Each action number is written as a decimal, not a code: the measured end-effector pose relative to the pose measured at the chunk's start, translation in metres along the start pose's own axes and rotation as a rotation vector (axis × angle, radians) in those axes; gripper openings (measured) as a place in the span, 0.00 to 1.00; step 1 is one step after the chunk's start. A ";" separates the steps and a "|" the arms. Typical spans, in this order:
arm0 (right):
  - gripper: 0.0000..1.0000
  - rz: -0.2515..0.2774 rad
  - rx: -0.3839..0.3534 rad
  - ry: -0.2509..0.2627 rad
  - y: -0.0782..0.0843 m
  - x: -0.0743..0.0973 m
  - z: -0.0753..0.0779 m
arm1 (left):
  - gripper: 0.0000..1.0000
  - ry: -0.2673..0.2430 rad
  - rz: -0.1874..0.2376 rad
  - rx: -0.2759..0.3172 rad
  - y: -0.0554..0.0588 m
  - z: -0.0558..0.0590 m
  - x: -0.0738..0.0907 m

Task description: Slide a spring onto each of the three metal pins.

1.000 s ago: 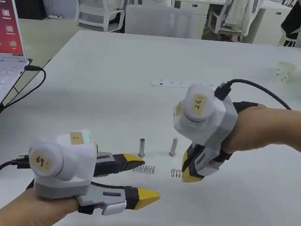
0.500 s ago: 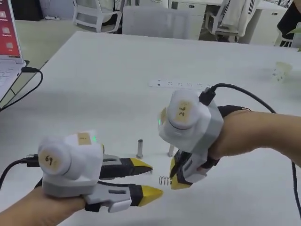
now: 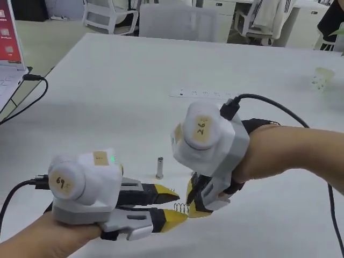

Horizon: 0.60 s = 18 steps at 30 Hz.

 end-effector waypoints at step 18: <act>0.08 -0.004 0.040 -0.007 -0.003 0.002 -0.003 | 0.03 0.018 -0.013 -0.015 0.001 0.002 -0.001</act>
Point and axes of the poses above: the centre of the closed fingertips' face, and the gripper's own axes: x roughly backward along the fingers, z roughly to its right, y roughly out of its underside, the point moved 9 cm from there along x, roughly backward along the fingers, and after that the axes turned 12 degrees about x, right-handed, at the moved point
